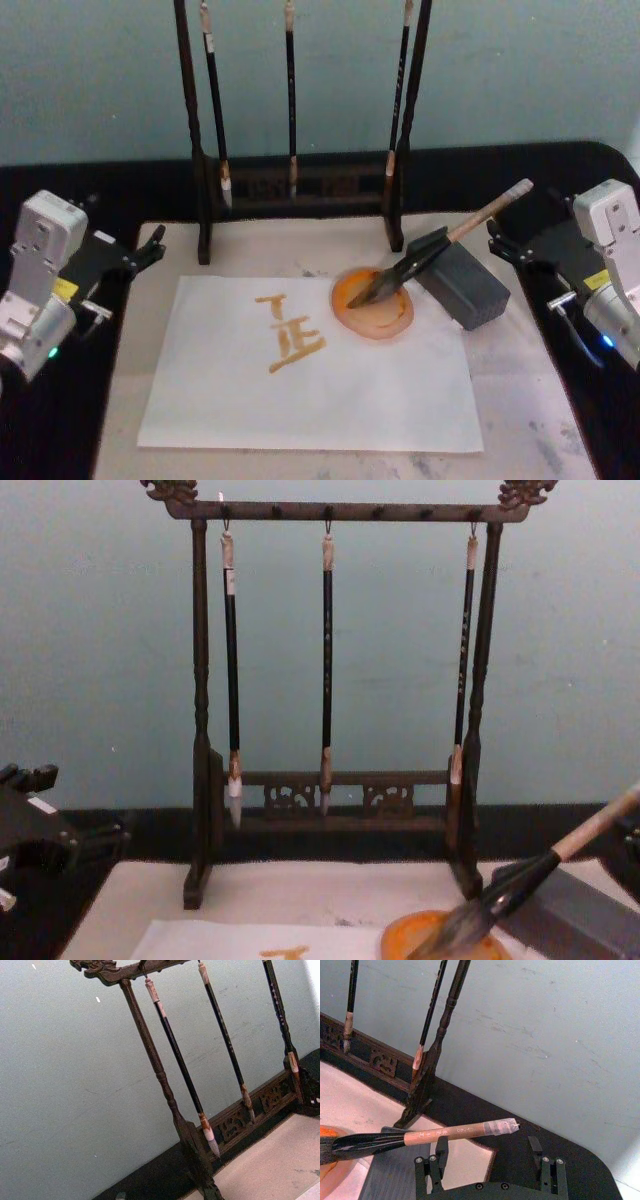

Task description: Pick up the brush from the inkstone, write on the paper, then place the brush back to its original position.

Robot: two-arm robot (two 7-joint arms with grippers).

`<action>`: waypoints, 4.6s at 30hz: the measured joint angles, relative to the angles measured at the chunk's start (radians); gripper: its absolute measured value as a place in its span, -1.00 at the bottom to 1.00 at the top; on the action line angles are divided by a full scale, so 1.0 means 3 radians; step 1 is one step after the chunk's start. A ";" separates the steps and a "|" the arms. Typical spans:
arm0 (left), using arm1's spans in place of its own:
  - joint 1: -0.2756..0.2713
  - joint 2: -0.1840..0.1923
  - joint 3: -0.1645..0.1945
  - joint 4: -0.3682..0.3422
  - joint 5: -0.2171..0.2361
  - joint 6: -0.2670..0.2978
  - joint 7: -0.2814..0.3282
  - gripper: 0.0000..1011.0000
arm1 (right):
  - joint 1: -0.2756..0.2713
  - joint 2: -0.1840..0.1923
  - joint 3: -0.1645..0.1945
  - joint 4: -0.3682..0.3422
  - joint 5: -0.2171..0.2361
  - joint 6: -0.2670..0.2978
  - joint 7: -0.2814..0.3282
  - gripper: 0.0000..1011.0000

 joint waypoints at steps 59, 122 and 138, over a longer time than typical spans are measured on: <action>0.0000 0.0000 0.0000 0.0000 0.0000 0.0000 0.0000 1.00 | 0.0000 0.0000 0.0000 0.0000 0.0000 0.0000 0.0000 0.98; 0.0000 0.0000 0.0000 0.0000 0.0000 0.0000 0.0000 1.00 | -0.0083 -0.0070 0.0146 -0.0033 0.0143 0.0000 0.0155 0.98; 0.0000 0.0000 0.0000 0.0000 0.0000 0.0000 0.0000 1.00 | -0.0260 -0.0393 0.0650 -0.0164 0.1292 0.0554 0.0662 0.98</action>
